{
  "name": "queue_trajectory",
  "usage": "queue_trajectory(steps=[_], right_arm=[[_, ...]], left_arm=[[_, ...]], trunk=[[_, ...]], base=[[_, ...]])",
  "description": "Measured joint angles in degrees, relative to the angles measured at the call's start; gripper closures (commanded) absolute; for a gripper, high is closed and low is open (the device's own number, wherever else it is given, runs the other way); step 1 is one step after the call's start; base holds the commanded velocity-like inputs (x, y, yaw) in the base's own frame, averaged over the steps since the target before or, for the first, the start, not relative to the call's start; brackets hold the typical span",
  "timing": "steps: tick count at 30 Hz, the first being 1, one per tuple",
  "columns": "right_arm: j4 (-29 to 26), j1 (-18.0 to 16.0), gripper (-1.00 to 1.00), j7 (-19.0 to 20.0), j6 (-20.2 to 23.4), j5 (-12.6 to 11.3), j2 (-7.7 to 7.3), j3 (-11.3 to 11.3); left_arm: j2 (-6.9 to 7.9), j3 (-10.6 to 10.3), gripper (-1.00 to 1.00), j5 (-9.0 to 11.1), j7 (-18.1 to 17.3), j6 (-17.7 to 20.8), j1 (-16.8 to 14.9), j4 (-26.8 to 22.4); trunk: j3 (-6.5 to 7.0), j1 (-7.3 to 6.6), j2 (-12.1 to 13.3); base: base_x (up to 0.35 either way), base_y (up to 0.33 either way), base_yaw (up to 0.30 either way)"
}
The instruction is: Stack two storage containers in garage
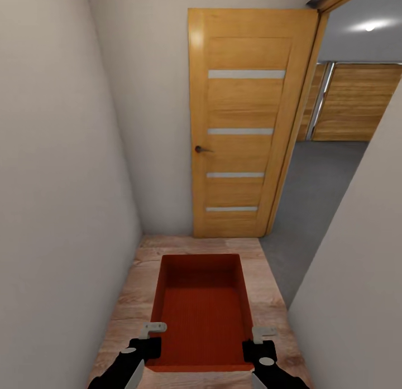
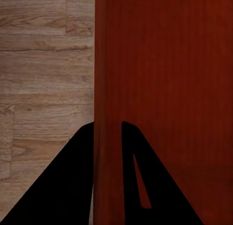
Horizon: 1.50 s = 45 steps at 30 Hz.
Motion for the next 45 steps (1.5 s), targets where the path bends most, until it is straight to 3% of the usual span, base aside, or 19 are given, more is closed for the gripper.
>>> queue_trajectory(steps=[31,45], right_arm=[[-0.3,0.0,1.0,-0.1,0.0,-0.1,-0.03,0.0],[-1.0,0.0,1.0,-0.3,0.0,-0.2,-0.27,0.1]], left_arm=[[0.02,0.0,1.0,-0.1,0.0,0.2,0.0,-0.3],[-0.03,-0.1,1.0,-0.1,0.1,0.2,0.0,-0.9]], trunk=[[0.0,0.0,0.0],[0.0,0.03,0.0]], base=[[0.32,0.0,0.0],[0.049,0.0,-0.07]])
